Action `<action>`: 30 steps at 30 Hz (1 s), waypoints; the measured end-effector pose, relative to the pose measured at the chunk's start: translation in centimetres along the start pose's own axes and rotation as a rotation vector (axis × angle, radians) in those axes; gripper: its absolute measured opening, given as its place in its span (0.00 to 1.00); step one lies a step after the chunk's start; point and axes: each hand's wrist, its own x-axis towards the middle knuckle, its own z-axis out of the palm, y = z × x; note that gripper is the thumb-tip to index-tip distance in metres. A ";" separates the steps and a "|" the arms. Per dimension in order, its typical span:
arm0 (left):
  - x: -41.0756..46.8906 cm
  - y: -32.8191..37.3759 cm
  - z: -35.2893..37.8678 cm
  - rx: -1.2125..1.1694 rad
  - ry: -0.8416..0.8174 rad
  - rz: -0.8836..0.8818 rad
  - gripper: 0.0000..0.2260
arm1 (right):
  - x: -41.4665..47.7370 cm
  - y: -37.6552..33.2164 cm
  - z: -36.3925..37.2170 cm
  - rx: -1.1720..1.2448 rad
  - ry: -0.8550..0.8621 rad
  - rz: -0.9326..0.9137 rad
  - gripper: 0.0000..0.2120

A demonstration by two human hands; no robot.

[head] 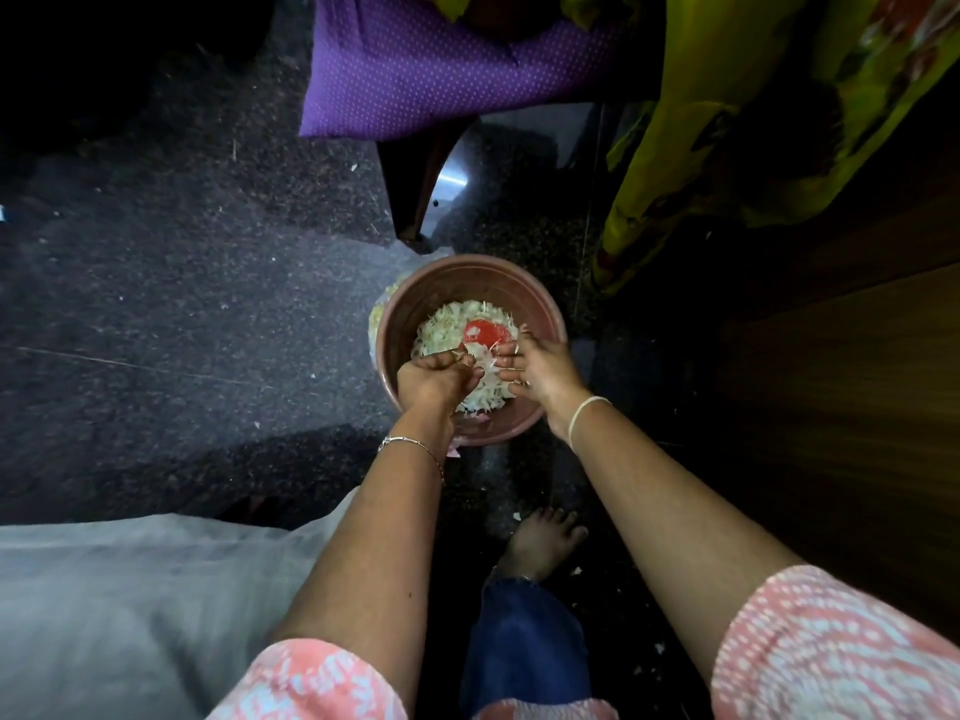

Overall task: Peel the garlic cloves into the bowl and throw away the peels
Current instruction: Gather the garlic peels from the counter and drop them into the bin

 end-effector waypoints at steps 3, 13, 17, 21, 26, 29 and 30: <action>0.4 -0.1 -0.2 0.071 0.044 0.059 0.12 | 0.2 0.0 0.0 -0.017 0.001 -0.002 0.22; -0.2 0.5 -0.4 0.049 0.012 0.049 0.13 | -1.6 -1.6 -0.2 0.122 -0.082 0.063 0.30; -3.0 1.5 -0.5 0.050 -0.059 0.045 0.10 | -3.9 -2.1 -0.9 0.184 -0.109 0.085 0.31; -8.2 3.0 -0.6 0.000 -0.112 0.037 0.06 | -8.5 -2.7 -1.8 0.291 -0.072 0.082 0.30; -18.6 4.3 -0.5 -0.005 -0.196 0.032 0.11 | -18.3 -4.2 -3.5 0.529 -0.017 0.034 0.22; -26.5 4.7 -0.3 0.004 -0.284 0.059 0.13 | -25.4 -5.1 -5.3 0.644 -0.028 -0.045 0.22; -28.6 4.9 -0.2 -0.006 -0.318 0.065 0.13 | -27.6 -5.4 -5.9 0.687 -0.036 -0.074 0.22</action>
